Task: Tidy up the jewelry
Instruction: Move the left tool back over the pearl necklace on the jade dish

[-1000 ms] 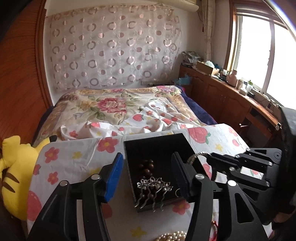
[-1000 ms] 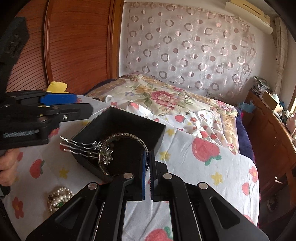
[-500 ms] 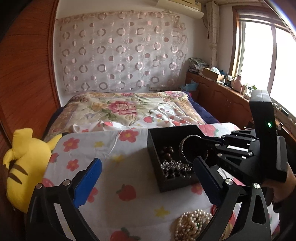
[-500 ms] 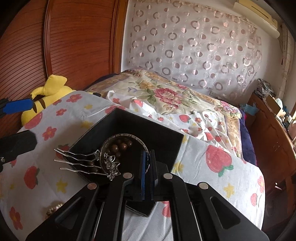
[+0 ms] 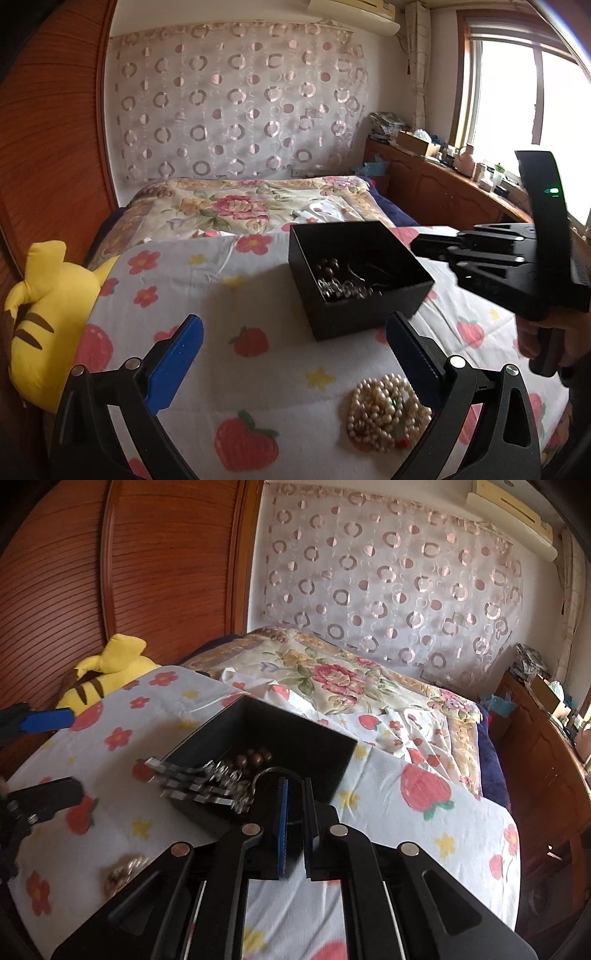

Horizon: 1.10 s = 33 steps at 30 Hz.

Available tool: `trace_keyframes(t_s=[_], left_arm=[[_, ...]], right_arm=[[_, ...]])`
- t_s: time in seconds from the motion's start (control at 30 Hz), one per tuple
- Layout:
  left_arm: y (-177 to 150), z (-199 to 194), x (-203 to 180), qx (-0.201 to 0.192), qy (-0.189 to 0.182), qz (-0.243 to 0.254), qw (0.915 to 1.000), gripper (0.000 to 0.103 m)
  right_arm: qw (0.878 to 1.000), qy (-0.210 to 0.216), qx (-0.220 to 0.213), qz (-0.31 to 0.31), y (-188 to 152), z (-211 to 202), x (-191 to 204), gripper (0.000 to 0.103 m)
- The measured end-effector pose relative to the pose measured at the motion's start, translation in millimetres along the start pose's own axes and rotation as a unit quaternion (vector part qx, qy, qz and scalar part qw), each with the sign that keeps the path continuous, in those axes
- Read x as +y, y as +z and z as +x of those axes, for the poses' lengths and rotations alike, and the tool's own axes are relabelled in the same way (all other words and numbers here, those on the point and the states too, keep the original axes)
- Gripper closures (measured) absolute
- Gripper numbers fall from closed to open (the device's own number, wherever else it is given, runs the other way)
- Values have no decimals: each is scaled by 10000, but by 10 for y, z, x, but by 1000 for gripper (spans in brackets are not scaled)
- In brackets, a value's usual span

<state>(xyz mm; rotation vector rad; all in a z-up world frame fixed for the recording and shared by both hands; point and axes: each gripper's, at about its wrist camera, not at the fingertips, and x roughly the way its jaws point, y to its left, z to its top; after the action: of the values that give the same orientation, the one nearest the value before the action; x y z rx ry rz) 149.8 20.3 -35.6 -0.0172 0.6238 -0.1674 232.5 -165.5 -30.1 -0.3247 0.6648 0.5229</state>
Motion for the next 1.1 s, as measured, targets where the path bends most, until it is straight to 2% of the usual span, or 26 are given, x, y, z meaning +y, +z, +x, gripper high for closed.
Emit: trace_keyframes(t_s=[0.27,0.5,0.67,0.8,0.97,1.1], left_arm=[[-242,-129,-85,111,-200,132,9997,8],[-460,-244,-141,235,-322,188,9990,8],[-574,-300,-129,331,-362,111,9987,8],[-666,-328,-123,419,-343,122,9985,8],[-737,-303,-116,533,-320,128,9980,8],[-748,-281,-115,567,-330,106,9978,8]], right_arm=[[9994,338,-33,-110,-415,-429,143,95],[9978,625,176,-119,-768,-529,321,95],[9964,768,325,-148,-899,-499,470,95],[9963,734,359,-251,-986,-501,565,95],[9972,567,470,-142,-1049,-453,441,94],[9963,447,733,-17,-1068,-314,297,94]])
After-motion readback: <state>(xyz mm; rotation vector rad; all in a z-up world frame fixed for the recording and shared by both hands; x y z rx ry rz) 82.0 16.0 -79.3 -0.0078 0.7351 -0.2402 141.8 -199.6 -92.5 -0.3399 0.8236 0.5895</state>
